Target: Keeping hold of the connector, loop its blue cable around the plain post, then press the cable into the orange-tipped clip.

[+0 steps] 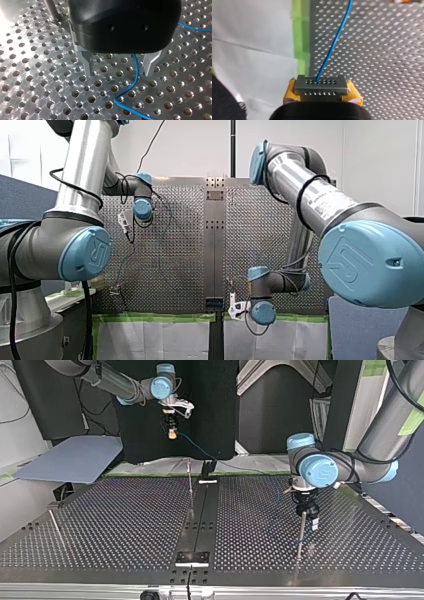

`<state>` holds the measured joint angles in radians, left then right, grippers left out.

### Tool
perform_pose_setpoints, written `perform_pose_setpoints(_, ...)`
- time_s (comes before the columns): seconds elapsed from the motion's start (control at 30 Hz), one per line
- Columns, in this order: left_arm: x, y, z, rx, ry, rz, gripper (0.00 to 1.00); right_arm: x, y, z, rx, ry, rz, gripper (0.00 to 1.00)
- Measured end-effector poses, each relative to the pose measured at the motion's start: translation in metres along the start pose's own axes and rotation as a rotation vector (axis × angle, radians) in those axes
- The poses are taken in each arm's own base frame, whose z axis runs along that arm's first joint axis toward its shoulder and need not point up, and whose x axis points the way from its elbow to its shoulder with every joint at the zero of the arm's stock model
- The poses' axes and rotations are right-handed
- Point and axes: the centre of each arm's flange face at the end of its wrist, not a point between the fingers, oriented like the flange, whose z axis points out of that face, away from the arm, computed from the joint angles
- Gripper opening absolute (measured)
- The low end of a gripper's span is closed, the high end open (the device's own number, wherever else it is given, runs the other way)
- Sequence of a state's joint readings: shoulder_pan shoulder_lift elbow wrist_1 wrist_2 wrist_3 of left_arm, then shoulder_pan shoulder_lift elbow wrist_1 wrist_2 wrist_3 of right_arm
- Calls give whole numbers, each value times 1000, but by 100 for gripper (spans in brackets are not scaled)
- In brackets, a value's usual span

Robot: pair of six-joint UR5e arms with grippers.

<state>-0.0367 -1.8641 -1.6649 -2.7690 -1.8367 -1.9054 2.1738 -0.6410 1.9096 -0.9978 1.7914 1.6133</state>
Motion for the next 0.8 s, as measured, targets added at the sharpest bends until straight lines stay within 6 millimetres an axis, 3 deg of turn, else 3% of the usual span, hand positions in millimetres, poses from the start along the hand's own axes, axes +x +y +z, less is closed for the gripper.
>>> perform_pose_setpoints(0.6,1,0,-1,-2,8,3,100,93,14,10,-9,224,52,0)
perform_pose_setpoints(0.8,1,0,-1,-3,7,3,100,91,17,13,-16,235,48,0)
